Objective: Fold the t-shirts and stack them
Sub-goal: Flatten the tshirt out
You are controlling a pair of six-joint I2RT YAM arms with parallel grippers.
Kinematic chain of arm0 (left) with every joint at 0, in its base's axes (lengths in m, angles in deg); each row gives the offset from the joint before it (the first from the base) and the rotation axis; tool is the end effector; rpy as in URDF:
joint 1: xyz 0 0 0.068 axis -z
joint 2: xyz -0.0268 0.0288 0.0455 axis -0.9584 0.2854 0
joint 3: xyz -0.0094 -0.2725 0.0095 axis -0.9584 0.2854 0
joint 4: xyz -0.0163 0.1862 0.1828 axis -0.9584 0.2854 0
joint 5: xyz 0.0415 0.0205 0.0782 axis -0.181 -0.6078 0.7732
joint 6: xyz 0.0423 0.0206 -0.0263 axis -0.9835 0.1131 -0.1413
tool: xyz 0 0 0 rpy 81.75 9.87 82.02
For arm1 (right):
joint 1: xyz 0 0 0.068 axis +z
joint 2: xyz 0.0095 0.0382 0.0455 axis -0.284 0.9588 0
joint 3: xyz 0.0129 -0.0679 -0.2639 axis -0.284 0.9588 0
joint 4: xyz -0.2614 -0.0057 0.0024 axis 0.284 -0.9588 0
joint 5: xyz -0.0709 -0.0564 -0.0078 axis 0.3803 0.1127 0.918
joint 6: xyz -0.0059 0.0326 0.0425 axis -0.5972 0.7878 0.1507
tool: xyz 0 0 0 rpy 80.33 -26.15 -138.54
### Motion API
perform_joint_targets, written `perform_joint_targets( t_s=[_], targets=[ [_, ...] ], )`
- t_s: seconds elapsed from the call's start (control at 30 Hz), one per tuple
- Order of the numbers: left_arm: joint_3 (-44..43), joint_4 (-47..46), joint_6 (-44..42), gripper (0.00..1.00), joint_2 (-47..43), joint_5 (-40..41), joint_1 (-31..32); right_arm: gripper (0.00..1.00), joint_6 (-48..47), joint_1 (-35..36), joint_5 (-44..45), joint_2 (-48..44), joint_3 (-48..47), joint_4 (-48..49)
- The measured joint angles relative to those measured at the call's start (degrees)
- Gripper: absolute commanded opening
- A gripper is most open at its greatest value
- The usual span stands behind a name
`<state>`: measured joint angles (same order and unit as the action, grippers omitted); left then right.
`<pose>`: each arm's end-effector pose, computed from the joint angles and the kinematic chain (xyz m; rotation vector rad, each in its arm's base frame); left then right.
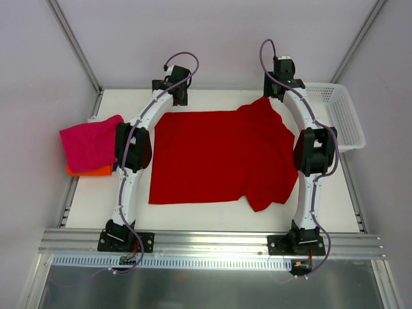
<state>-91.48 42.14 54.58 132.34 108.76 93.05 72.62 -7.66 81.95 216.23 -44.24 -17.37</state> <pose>0.5065 -0.1609 0.2547 -0.1432 2.2143 0.3322 0.5181 0.0717 0.2964 -0.2549 2.1224 -0.3061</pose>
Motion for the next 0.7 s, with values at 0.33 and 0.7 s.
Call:
perform_joint_targets(
  t_s=[0.33,0.7],
  targets=[
    [22.40,-1.73,2.43,0.99,-25.35,1.33,10.71,0.62,2.14,2.97,1.64,-25.05,23.98,-0.96],
    [57.18,-2.71,15.63,0.13,-37.99,-5.88,25.68,0.01,17.07,12.96,-1.57,-59.84,62.64,-1.88]
  ],
)
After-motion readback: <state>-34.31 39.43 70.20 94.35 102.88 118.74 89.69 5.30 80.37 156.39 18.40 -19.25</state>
